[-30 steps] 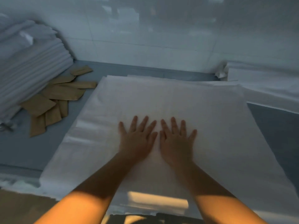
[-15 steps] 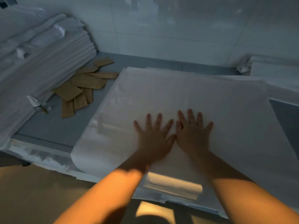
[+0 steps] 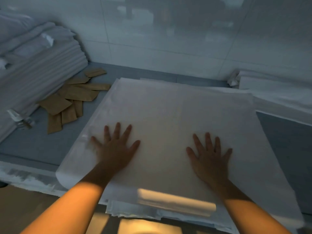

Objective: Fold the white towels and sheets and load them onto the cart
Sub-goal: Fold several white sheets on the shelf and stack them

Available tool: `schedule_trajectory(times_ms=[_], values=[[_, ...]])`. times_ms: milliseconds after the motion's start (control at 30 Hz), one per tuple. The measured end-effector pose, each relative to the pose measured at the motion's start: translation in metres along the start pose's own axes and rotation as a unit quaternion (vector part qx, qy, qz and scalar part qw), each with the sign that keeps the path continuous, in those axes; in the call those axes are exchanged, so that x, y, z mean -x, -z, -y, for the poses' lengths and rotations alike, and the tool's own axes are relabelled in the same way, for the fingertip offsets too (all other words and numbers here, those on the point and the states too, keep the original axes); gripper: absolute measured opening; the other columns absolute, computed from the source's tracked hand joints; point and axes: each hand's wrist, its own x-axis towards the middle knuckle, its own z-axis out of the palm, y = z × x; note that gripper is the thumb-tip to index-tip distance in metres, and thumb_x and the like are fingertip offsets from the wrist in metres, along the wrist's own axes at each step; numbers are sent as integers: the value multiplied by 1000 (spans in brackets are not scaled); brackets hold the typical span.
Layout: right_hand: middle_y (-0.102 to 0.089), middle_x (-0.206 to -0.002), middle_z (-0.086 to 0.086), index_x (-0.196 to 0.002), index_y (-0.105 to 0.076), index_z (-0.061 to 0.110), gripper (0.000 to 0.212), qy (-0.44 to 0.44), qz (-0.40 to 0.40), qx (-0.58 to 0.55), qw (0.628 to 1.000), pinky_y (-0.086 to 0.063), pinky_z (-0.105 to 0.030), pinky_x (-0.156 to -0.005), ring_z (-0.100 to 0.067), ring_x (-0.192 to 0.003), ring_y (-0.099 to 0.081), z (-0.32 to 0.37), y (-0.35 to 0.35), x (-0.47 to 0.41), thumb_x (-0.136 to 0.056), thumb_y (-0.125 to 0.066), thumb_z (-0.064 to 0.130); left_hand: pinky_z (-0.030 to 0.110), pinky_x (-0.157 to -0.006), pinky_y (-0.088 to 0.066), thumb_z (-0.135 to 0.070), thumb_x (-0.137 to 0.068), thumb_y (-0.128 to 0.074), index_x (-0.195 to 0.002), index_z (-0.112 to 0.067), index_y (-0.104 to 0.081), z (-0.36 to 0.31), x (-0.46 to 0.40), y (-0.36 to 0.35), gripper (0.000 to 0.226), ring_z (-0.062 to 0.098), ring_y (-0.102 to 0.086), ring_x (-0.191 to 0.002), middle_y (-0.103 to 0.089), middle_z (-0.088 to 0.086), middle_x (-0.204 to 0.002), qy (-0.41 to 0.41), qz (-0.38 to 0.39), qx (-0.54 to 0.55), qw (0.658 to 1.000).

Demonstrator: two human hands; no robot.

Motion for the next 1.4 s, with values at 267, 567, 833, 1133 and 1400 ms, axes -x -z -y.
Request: schedule_trajectory(times_ms=[267, 567, 833, 1133, 1400], values=[[3, -161, 4, -146, 0, 51, 61, 2, -23, -4, 1000, 3, -67, -109, -27, -147, 5, 10, -7, -37, -90, -16, 68, 70, -107, 1, -82, -74, 4, -143, -52, 16, 0, -43, 2, 76, 31, 10, -146, 13, -9, -160, -7, 11, 2, 1000], [7, -161, 6, -147, -1, 50, 61, -10, -4, -17, 1000, 5, -68, -109, -27, -147, 7, 21, -1, -95, -90, -14, 69, 71, -105, 2, -81, -79, -1, -145, -50, 10, -12, -103, 12, 74, 31, 9, -146, 10, -9, -160, -26, 22, -7, 999], [10, -160, 8, -146, 1, 52, 61, 11, 21, -13, 1000, 3, -67, -110, -25, -147, 9, 27, 9, -136, -89, -9, 71, 68, -108, -7, -66, -89, -13, -149, -43, -7, -55, -74, 8, 64, 29, -3, -147, -4, -7, -161, -150, -13, 3, 989], [1, -161, 11, -147, -8, 49, 54, 131, -26, -55, 990, 1, -63, -112, -18, -148, -1, 83, -6, -75, -94, -13, 59, 69, -106, 2, -77, -74, 7, -147, -47, 5, -72, -36, -7, 79, 26, 8, -147, 6, -8, -161, -168, -24, -14, 985], [-7, -161, 3, -150, -10, 41, 59, -63, -49, 26, 997, -9, -50, -117, -24, -147, -7, -57, -5, -35, -95, -16, 60, 68, -108, -3, -77, -77, 2, -148, -46, 3, -68, -34, -1, 78, 25, 5, -148, 5, -8, -161, -171, -14, -19, 985]])
